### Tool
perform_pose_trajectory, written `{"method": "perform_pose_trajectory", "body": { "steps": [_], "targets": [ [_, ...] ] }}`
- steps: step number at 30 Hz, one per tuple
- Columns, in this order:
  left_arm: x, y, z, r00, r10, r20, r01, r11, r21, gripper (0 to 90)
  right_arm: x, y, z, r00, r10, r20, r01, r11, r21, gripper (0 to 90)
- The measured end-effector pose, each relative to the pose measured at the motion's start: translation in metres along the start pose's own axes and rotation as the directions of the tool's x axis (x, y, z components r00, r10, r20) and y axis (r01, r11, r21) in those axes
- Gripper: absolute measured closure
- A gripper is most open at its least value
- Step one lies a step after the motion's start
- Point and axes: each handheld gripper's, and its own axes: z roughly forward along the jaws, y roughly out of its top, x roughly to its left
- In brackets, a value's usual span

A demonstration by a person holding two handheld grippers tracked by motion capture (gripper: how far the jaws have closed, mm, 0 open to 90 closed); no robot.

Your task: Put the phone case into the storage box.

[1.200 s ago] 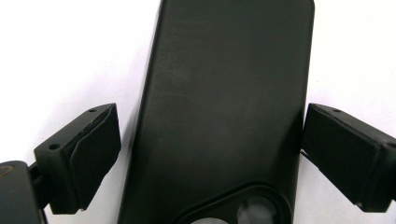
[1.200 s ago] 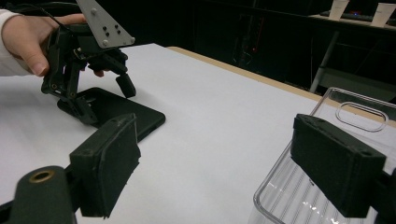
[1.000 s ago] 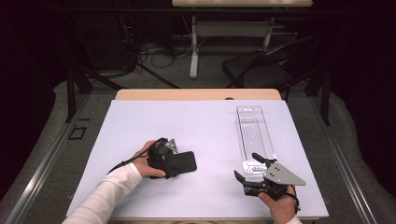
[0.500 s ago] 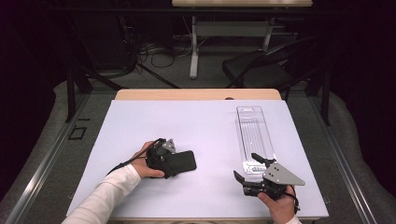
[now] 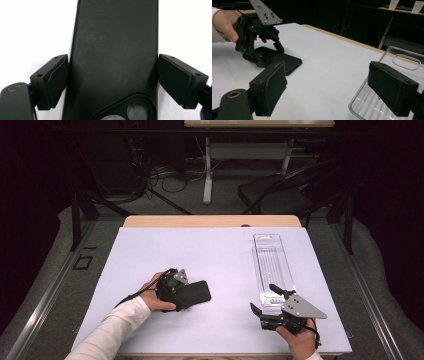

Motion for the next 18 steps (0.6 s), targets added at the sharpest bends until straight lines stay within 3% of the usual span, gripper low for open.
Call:
{"method": "perform_pose_trajectory", "body": {
  "steps": [18],
  "targets": [
    [-0.0009, 0.0017, -0.0017, 0.9999, 0.012, -0.004, -0.012, 0.9998, 0.016, 14.4, 0.0004, 0.0003, -0.0004, 1.0000, 0.001, 0.000, -0.001, 1.000, -0.001, 14.2]
  ]
}}
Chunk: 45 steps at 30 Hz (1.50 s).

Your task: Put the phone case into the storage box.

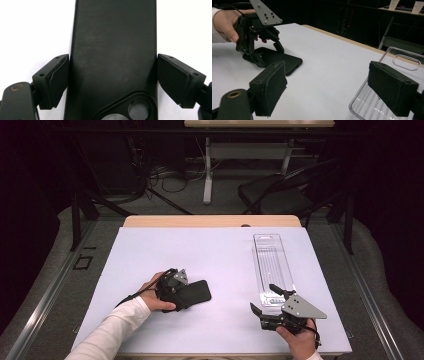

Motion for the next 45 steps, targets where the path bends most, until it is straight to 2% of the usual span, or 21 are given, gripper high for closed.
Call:
{"method": "perform_pose_trajectory", "body": {
  "steps": [4, 9, 17, 19, 25, 32, 38, 45],
  "targets": [
    [0.001, 0.000, -0.003, 0.9999, -0.016, 0.003, 0.016, 0.9999, 0.005, 14.5, 0.000, 0.000, 0.000, 1.0000, -0.001, 0.001, 0.001, 1.000, 0.002, 14.3],
    [0.003, -0.001, -0.013, 0.9969, -0.072, 0.032, 0.073, 0.9972, -0.018, 14.4, 0.000, 0.000, 0.000, 1.0000, 0.000, -0.001, 0.000, 1.000, 0.002, 14.2],
    [0.006, -0.002, -0.029, 0.9888, -0.145, 0.034, 0.147, 0.9870, -0.065, 14.4, 0.001, 0.000, 0.002, 1.0000, 0.000, -0.005, 0.000, 1.000, 0.002, 14.2],
    [0.006, -0.003, -0.033, 0.9846, -0.170, 0.039, 0.173, 0.9818, -0.079, 14.4, 0.001, 0.000, 0.002, 1.0000, 0.001, -0.006, -0.001, 1.000, 0.004, 14.2],
    [0.004, -0.005, -0.042, 0.9787, -0.203, 0.029, 0.205, 0.9751, -0.084, 14.4, 0.001, 0.001, 0.003, 1.0000, 0.000, -0.007, 0.000, 1.000, 0.008, 14.2],
    [0.001, -0.007, -0.050, 0.9741, -0.225, 0.028, 0.226, 0.9699, -0.091, 14.4, 0.002, 0.002, 0.004, 0.9999, -0.002, -0.010, 0.002, 1.000, 0.013, 14.2],
    [0.000, -0.008, -0.053, 0.9718, -0.236, 0.009, 0.235, 0.9666, -0.102, 14.4, 0.002, 0.003, 0.005, 0.9999, -0.003, -0.011, 0.003, 1.000, 0.014, 14.2],
    [-0.002, -0.006, -0.059, 0.9714, -0.237, -0.005, 0.235, 0.9651, -0.115, 14.4, 0.001, 0.003, 0.004, 0.9999, -0.003, -0.011, 0.003, 1.000, 0.018, 14.2]
  ]
}}
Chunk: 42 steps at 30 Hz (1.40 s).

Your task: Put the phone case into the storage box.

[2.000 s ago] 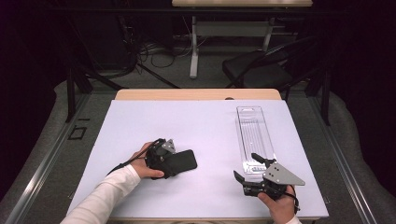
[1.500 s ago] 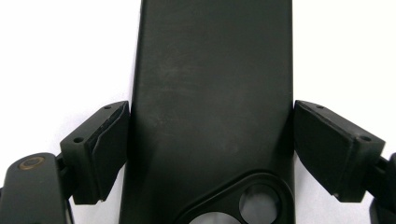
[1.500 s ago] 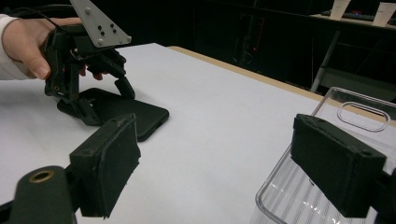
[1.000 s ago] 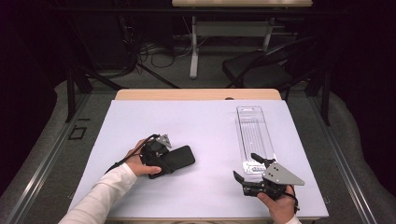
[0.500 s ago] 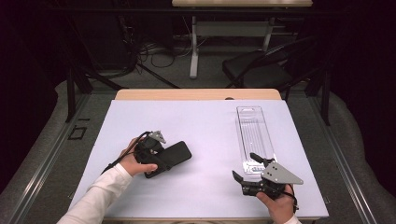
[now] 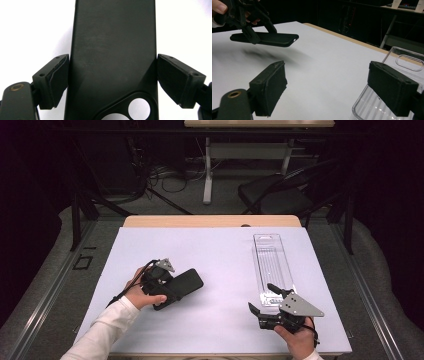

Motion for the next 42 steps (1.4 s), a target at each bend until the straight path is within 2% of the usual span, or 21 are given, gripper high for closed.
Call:
{"method": "perform_pose_trajectory", "body": {
  "steps": [5, 13, 16, 21, 27, 33, 39, 42],
  "targets": [
    [-0.005, 0.004, -0.008, 0.9999, -0.002, -0.010, 0.002, 0.9999, -0.015, 14.4, 0.000, 0.001, -0.001, 1.0000, -0.005, 0.000, 0.005, 1.000, -0.001, 14.2],
    [-0.014, 0.013, -0.024, 0.9999, -0.012, 0.001, 0.012, 0.9989, -0.046, 14.5, 0.000, 0.005, -0.001, 1.0000, -0.008, -0.005, 0.008, 1.000, -0.001, 14.2],
    [-0.016, 0.017, -0.028, 1.0000, -0.006, 0.006, 0.006, 0.9990, -0.044, 14.5, 0.000, 0.006, -0.001, 0.9999, -0.008, -0.007, 0.008, 1.000, 0.001, 14.2],
    [-0.021, 0.023, -0.029, 0.9999, -0.009, 0.007, 0.010, 0.9992, -0.039, 14.5, 0.000, 0.007, 0.000, 0.9999, -0.009, -0.013, 0.009, 1.000, 0.006, 14.2],
    [-0.028, 0.035, -0.025, 0.9988, -0.026, 0.042, 0.028, 0.9985, -0.047, 14.5, 0.000, 0.010, 0.001, 0.9996, -0.018, -0.023, 0.018, 1.000, 0.016, 14.2],
    [-0.040, 0.048, -0.021, 0.9978, -0.007, 0.066, 0.010, 0.9989, -0.045, 14.5, -0.001, 0.010, 0.003, 0.9994, -0.014, -0.031, 0.015, 0.999, 0.030, 14.2],
    [-0.047, 0.059, -0.021, 0.9974, 0.005, 0.072, -0.002, 0.9988, -0.049, 14.5, 0.000, 0.011, 0.005, 0.9988, -0.013, -0.046, 0.015, 0.999, 0.041, 14.2],
    [-0.049, 0.064, -0.022, 0.9974, 0.013, 0.071, -0.010, 0.9990, -0.044, 14.5, 0.003, 0.013, 0.007, 0.9981, -0.036, -0.049, 0.039, 0.998, 0.053, 14.2]
  ]
}}
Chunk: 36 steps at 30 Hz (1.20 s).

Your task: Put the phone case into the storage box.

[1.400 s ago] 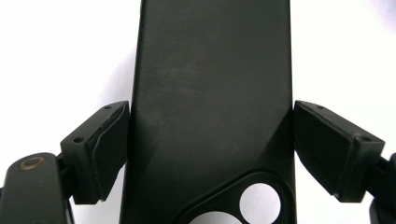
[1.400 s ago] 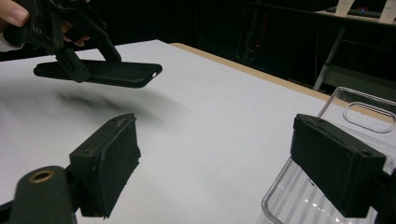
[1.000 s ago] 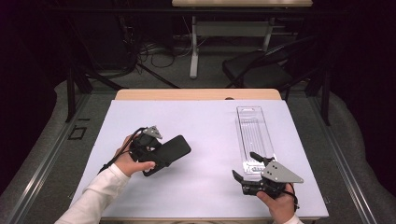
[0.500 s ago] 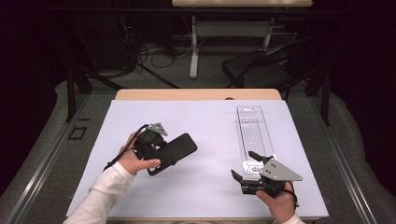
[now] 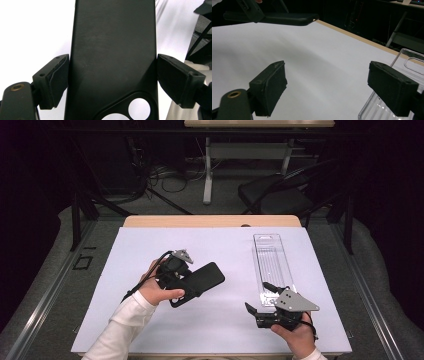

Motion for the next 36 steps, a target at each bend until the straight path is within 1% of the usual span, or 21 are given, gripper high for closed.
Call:
{"method": "perform_pose_trajectory", "body": {
  "steps": [2, 4, 6, 8, 10, 13, 15, 17, 20, 22, 24, 26, 32, 36],
  "targets": [
    [-0.001, 0.003, 0.001, 1.0000, 0.003, -0.003, -0.003, 1.0000, 0.002, 14.6, 0.001, 0.002, 0.001, 0.9999, -0.010, -0.004, 0.010, 1.000, 0.003, 14.2],
    [0.000, 0.004, 0.001, 1.0000, 0.002, 0.009, -0.002, 1.0000, -0.001, 14.6, 0.003, 0.003, 0.004, 0.9997, -0.025, -0.001, 0.025, 1.000, 0.008, 14.2],
    [0.000, 0.004, 0.002, 0.9999, 0.004, 0.012, -0.004, 1.0000, 0.002, 14.6, 0.003, 0.004, 0.006, 0.9994, -0.036, -0.003, 0.036, 0.999, 0.017, 14.2],
    [0.001, 0.002, 0.002, 0.9999, 0.004, 0.012, -0.004, 1.0000, 0.003, 14.6, 0.005, 0.005, 0.007, 0.9992, -0.040, -0.003, 0.040, 0.999, 0.021, 14.2],
    [0.002, 0.000, 0.001, 0.9999, -0.001, 0.011, 0.001, 1.0000, 0.006, 14.6, 0.006, 0.006, 0.008, 0.9986, -0.053, -0.007, 0.054, 0.998, 0.022, 14.2],
    [0.005, -0.002, 0.000, 0.9999, -0.010, 0.012, 0.009, 0.9999, 0.011, 14.6, 0.007, 0.009, 0.008, 0.9980, -0.061, -0.014, 0.062, 0.998, 0.019, 14.2],
    [0.005, -0.003, -0.001, 0.9999, -0.016, 0.006, 0.016, 0.9998, 0.013, 14.6, 0.008, 0.011, 0.009, 0.9967, -0.079, -0.017, 0.079, 0.997, 0.017, 14.2],
    [0.006, -0.004, -0.002, 0.9998, -0.015, 0.010, 0.015, 0.9998, 0.014, 14.6, 0.009, 0.013, 0.010, 0.9931, -0.114, -0.028, 0.115, 0.993, 0.029, 14.2],
    [0.005, -0.004, -0.005, 0.9998, -0.017, 0.007, 0.016, 0.9998, 0.011, 14.6, 0.012, 0.018, 0.013, 0.9863, -0.162, -0.031, 0.164, 0.985, 0.060, 14.2],
    [0.003, -0.004, -0.006, 0.9998, -0.017, 0.005, 0.017, 0.9998, 0.006, 14.6, 0.013, 0.022, 0.015, 0.9817, -0.183, -0.052, 0.187, 0.980, 0.071, 14.2],
    [0.002, -0.004, -0.007, 0.9999, -0.013, 0.006, 0.013, 0.9999, 0.006, 14.6, 0.014, 0.026, 0.016, 0.9773, -0.198, -0.075, 0.203, 0.977, 0.067, 14.5],
    [0.000, -0.004, -0.007, 0.9999, -0.011, 0.004, 0.011, 0.9999, 0.008, 14.6, 0.015, 0.029, 0.018, 0.9733, -0.212, -0.087, 0.218, 0.974, 0.059, 15.0],
    [-0.002, -0.005, -0.006, 0.9999, -0.014, 0.004, 0.014, 0.9999, 0.006, 14.6, 0.014, 0.036, 0.022, 0.9641, -0.249, -0.093, 0.256, 0.964, 0.073, 16.5],
    [-0.001, -0.005, -0.007, 0.9998, -0.020, 0.002, 0.020, 0.9998, 0.009, 14.6, 0.012, 0.045, 0.025, 0.9538, -0.283, -0.100, 0.291, 0.954, 0.076, 16.6]
  ]
}}
